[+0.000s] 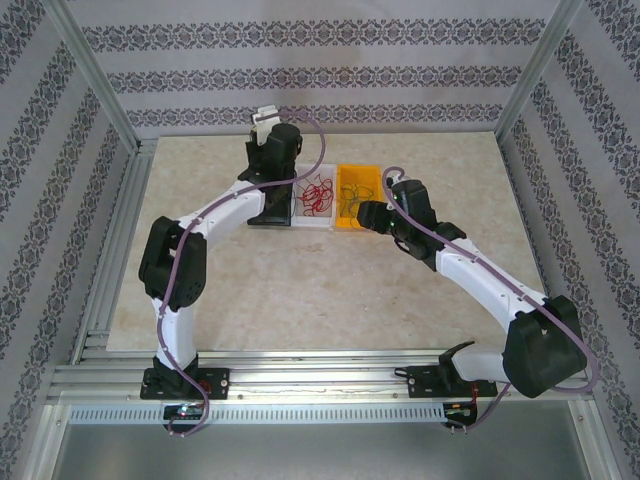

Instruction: Untangle the cables

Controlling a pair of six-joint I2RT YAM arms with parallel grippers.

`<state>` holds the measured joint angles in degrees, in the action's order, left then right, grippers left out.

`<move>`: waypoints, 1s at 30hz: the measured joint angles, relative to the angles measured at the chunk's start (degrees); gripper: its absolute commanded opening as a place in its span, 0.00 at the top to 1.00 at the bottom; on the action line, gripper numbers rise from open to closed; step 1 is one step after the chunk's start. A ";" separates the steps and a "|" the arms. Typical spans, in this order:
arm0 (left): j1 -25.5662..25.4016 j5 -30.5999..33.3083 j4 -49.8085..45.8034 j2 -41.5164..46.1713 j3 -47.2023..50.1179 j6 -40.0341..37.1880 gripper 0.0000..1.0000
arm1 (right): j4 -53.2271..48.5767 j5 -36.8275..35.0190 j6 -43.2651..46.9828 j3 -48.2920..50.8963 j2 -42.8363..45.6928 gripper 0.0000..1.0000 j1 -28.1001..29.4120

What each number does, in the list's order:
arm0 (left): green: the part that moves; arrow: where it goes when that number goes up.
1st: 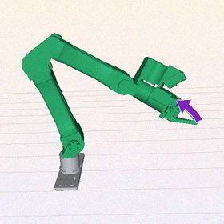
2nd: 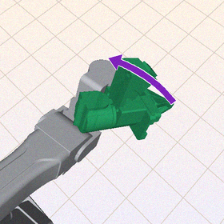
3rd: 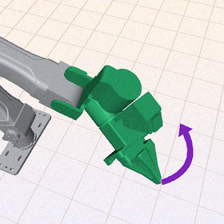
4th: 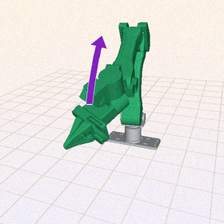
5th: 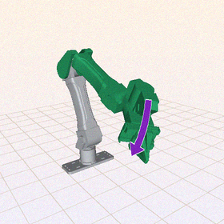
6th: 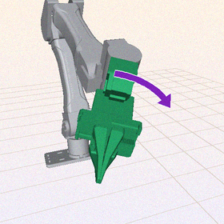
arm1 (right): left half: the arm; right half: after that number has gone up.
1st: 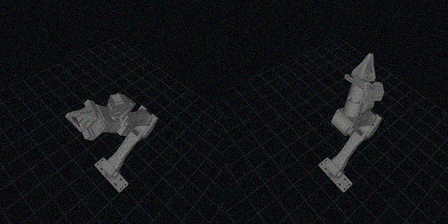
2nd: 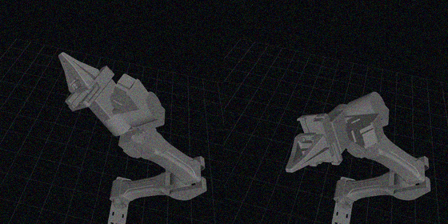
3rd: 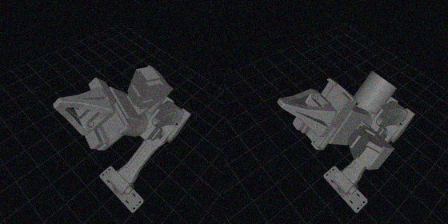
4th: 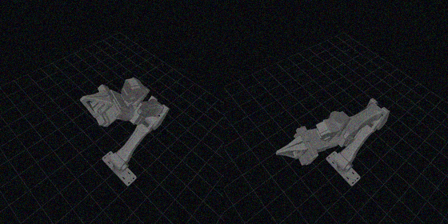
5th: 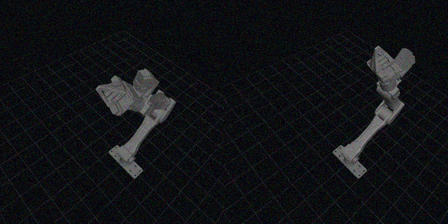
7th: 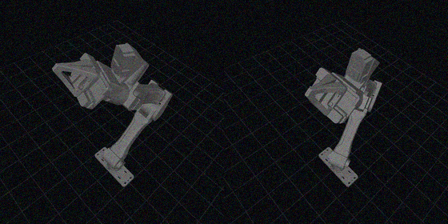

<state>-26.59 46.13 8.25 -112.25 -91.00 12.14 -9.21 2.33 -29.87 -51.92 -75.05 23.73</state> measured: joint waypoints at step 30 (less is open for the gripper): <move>6.73 -30.97 -16.63 -5.60 -0.66 23.93 0.13 | -0.20 0.00 -0.46 2.67 2.51 0.40 -0.76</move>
<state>-19.86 15.16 -8.38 -117.84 -91.66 36.07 -9.41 2.33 -30.33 -49.25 -72.53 22.96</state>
